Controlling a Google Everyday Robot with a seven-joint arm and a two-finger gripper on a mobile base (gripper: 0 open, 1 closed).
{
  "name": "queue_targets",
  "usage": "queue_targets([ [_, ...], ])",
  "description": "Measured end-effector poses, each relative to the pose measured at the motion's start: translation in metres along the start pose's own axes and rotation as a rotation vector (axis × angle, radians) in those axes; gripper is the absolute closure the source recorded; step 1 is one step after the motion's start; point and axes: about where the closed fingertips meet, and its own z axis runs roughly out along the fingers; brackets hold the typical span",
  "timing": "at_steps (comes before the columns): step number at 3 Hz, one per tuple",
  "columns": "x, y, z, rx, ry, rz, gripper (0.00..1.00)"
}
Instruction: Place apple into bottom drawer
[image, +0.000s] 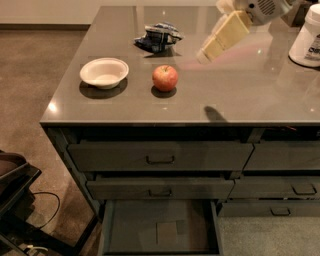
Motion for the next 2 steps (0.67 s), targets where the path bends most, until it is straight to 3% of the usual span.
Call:
queue_targets([
  [2, 0.029, -0.019, 0.049, 0.039, -0.005, 0.038, 0.00],
])
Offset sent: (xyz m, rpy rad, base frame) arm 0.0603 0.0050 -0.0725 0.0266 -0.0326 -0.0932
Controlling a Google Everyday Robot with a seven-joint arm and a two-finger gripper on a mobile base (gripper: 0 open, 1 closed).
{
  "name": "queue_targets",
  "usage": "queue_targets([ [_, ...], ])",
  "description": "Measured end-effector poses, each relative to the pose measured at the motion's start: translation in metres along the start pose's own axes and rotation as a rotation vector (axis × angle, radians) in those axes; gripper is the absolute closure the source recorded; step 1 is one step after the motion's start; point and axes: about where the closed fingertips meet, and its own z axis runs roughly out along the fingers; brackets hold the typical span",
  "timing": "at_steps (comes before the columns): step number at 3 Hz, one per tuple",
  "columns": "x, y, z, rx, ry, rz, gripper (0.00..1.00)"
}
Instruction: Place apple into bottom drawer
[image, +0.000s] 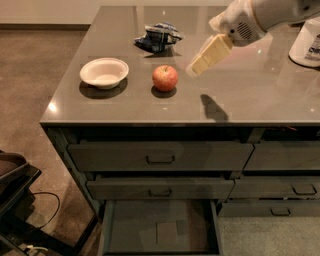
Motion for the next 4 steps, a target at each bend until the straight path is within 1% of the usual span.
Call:
queue_targets([
  [1, 0.000, -0.007, 0.026, 0.013, -0.016, -0.001, 0.00],
  [2, -0.004, -0.007, 0.058, -0.008, -0.023, -0.003, 0.00],
  [3, -0.006, -0.004, 0.081, -0.061, -0.003, -0.007, 0.00],
  [4, -0.007, -0.001, 0.084, -0.075, 0.003, -0.009, 0.00],
])
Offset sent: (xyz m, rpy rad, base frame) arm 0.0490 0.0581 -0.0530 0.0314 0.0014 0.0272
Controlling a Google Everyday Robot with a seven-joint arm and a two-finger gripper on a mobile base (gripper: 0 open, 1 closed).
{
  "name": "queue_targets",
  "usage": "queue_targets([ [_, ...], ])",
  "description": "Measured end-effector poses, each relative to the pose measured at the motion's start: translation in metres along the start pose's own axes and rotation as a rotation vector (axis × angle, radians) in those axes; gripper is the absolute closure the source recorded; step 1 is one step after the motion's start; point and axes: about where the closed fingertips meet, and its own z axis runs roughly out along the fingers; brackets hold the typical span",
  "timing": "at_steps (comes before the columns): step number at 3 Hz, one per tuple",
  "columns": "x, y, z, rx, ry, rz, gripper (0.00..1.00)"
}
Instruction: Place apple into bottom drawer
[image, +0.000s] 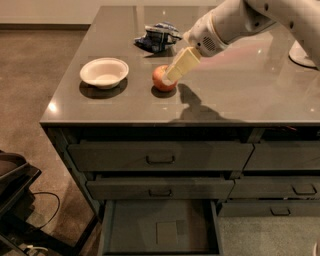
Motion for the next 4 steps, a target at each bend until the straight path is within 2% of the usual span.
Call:
queue_targets([
  [2, 0.030, 0.001, 0.039, -0.027, 0.006, 0.084, 0.00],
  [3, 0.034, 0.000, 0.060, -0.034, -0.015, 0.105, 0.00],
  [4, 0.033, 0.000, 0.061, -0.033, -0.016, 0.105, 0.18],
])
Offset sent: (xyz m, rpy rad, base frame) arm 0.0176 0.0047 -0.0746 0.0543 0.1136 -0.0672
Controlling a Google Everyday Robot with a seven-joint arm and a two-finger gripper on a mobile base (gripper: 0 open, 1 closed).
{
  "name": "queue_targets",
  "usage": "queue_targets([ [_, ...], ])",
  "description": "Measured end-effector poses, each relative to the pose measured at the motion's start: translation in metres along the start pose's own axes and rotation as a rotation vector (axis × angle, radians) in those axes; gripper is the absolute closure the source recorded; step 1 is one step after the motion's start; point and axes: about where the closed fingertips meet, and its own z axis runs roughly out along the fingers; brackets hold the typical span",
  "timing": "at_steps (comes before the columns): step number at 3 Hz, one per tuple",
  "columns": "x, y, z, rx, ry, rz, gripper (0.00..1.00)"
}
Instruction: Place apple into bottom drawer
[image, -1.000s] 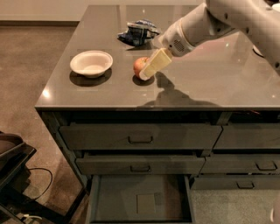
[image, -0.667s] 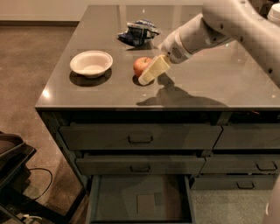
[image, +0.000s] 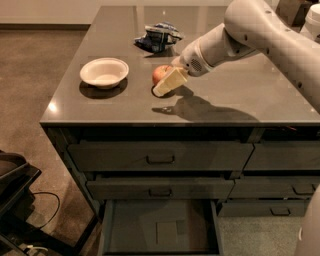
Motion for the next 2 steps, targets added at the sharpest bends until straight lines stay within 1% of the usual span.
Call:
queue_targets([
  [2, 0.0000, 0.0000, 0.0001, 0.000, 0.000, 0.000, 0.65],
])
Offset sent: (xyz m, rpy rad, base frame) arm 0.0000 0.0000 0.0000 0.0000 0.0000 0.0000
